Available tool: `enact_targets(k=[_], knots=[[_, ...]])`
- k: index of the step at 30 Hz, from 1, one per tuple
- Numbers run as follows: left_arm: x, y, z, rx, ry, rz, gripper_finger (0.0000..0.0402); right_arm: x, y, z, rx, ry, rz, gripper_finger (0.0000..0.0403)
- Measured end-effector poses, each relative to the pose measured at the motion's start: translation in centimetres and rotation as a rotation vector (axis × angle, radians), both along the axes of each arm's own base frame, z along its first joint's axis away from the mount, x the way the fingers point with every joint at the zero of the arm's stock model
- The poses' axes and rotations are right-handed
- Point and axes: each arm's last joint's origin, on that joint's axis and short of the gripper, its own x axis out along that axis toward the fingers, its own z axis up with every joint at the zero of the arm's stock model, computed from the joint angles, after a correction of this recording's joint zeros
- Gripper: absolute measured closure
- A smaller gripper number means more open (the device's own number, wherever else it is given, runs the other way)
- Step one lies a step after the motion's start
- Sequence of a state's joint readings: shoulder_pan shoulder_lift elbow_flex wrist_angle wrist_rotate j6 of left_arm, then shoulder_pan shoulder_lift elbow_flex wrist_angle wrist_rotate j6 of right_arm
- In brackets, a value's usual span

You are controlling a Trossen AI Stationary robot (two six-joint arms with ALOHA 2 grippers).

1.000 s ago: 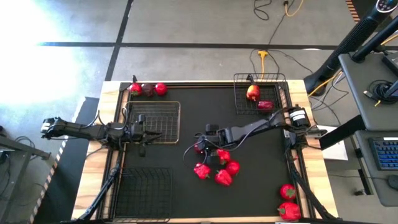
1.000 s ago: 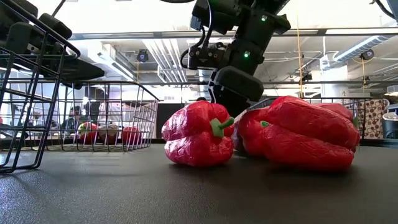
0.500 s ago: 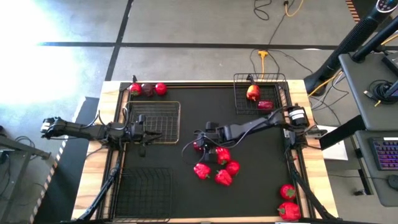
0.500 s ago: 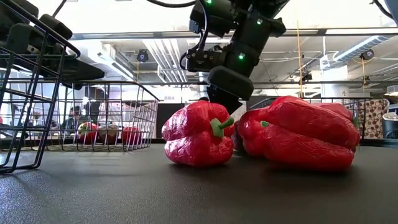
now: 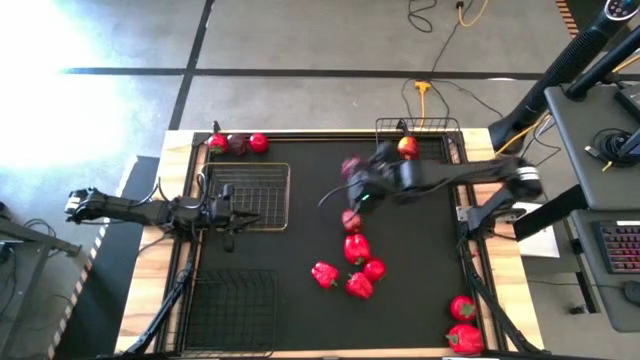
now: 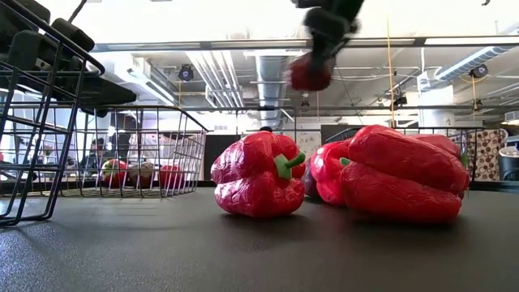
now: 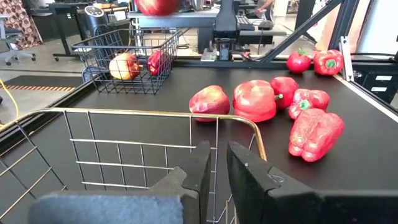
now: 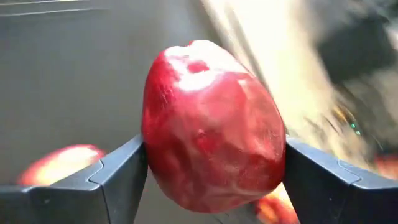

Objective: Sort produce into baskets
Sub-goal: Put the center red apple into the right black basket

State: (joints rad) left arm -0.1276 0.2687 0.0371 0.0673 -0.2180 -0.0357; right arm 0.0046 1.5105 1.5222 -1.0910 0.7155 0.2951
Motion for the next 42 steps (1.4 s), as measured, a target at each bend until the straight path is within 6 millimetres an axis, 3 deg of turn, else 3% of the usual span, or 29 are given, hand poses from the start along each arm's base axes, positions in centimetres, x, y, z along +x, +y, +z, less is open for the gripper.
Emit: enact_targets(k=[4, 8, 13, 23, 31, 36, 42], knots=[[0.0, 0.0, 0.0, 0.0, 0.0, 0.0, 0.0364, -5.2, -2.5, 0.8, -0.07, -0.104, -0.308, 0.0094], [0.0, 0.0, 0.0, 0.0, 0.0, 0.0, 0.0364, -9.5, -5.0, 0.1, 0.036, -0.217, -0.533, 0.0095], [0.0, 0.0, 0.0, 0.0, 0.0, 0.0, 0.0364, -11.9, -7.8, -2.9, 0.222, -0.237, -0.675, 0.0092], [0.0, 0.0, 0.0, 0.0, 0.001, 0.0, 0.0364, -12.8, -13.5, -8.1, 0.501, -0.221, -0.694, 0.008], [0.0, 0.0, 0.0, 0.0, 0.0, 0.0, 0.0364, -11.8, -14.9, -10.6, 0.545, -0.093, -0.659, 0.0055], [0.0, 0.0, 0.0, 0.0, 0.001, 0.0, 0.0364, -11.1, -15.4, -10.4, 0.53, -0.087, -0.644, 0.0039], [0.0, 0.0, 0.0, 0.0, 0.0, 0.0, 0.0364, -11.1, -15.5, -8.1, 0.505, -0.116, -0.648, 0.0034]])
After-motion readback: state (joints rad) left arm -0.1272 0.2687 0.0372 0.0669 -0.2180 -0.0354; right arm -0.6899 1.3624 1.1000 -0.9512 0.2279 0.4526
